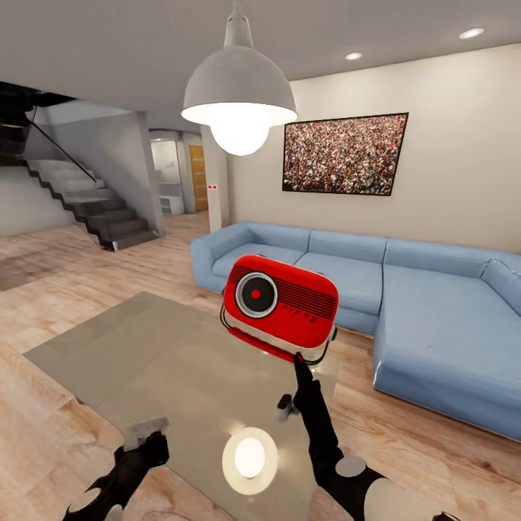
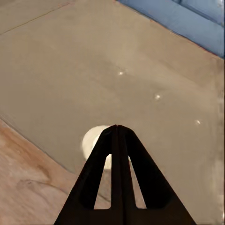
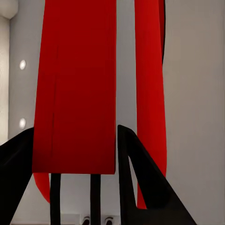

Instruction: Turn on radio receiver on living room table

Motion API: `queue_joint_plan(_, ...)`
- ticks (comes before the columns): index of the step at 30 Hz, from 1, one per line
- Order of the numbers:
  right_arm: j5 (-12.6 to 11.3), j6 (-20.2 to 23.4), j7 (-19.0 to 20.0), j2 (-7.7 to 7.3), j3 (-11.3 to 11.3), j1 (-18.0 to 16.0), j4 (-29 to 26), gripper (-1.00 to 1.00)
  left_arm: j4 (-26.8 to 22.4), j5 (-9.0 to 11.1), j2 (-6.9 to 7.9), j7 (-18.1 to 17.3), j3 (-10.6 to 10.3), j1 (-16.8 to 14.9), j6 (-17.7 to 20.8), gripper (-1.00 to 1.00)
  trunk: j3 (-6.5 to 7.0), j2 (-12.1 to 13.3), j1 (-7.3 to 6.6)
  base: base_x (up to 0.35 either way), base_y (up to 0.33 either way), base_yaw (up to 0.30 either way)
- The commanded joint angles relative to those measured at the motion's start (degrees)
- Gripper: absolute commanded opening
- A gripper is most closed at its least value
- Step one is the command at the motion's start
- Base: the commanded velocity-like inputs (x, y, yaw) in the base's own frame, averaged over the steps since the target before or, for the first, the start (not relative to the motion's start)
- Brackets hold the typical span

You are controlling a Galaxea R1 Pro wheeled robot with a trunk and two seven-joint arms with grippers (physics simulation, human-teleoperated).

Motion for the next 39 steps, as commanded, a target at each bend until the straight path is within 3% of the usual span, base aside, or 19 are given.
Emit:
queue_joint_plan(1,0.1,-0.1,0.0,-0.01,-0.1,0.0,0.0,-1.0,-0.8,-0.1,-0.61,-0.7,-3.0,-1.2,1.6,-1.0,0.0,0.0,0.0,0.0,0.0,0.0)
queue_joint_plan(3,0.2,-0.1,0.0,-0.01,-0.1,0.0,0.0,-1.0,-1.1,-0.1,-2.09,-1.0,-6.0,-3.4,4.0,-1.0,0.0,0.0,0.0,0.0,0.0,0.0)
queue_joint_plan(5,0.2,-0.1,0.0,-0.01,-0.1,0.0,0.1,-1.0,-1.1,-0.3,-3.2,-0.9,-6.7,-6.0,7.4,-1.0,0.0,0.0,0.0,0.0,0.0,0.0)
queue_joint_plan(9,0.2,-0.1,0.0,-0.09,-0.1,0.0,0.1,-1.0,-0.6,-0.4,-5.12,-1.0,-7.1,-10.8,11.4,-1.0,0.0,0.0,0.0,0.0,0.0,0.0)
queue_joint_plan(12,0.2,-0.1,0.5,-0.36,-0.1,0.0,0.9,-1.0,-1.0,-0.3,-8.78,-1.2,-7.4,-14.0,12.2,-1.0,0.0,0.0,0.0,0.0,0.0,0.0)
queue_joint_plan(15,0.2,0.1,0.9,-0.66,-0.1,0.0,1.7,-1.0,-1.1,-0.2,-11.03,-1.6,-7.5,-16.1,14.9,-1.0,0.0,0.0,0.0,0.0,0.0,0.0)
queue_joint_plan(22,0.2,3.9,1.0,-0.8,-0.1,0.0,2.0,-1.0,-1.1,-0.1,-11.97,-8.7,-7.5,-18.0,16.7,-1.0,0.0,0.0,0.0,0.0,0.0,0.0)
queue_joint_plan(27,0.2,4.3,1.1,-0.81,-0.1,0.0,2.3,-1.0,-1.1,0.0,-12.29,-9.8,-7.5,-18.8,16.7,-1.0,0.0,0.0,0.0,0.0,0.0,0.0)
queue_joint_plan(29,0.2,4.3,1.1,-0.81,-0.1,0.0,2.7,-1.0,-1.1,0.1,-12.29,-11.9,-7.5,-19.5,16.7,-1.0,0.0,0.0,0.0,0.0,0.0,0.0)
queue_joint_plan(32,0.2,4.3,1.1,-0.81,-0.1,0.0,3.0,-1.0,-1.1,0.0,-12.29,-14.8,-7.5,-22.6,16.7,-1.0,0.0,0.0,0.0,0.0,0.0,0.0)
queue_joint_plan(39,0.2,4.3,1.1,-0.81,-0.1,0.0,3.0,-1.0,-1.1,0.1,-12.29,-15.5,-7.5,-28.3,18.0,-1.0,0.0,0.0,0.0,0.0,0.0,0.0)
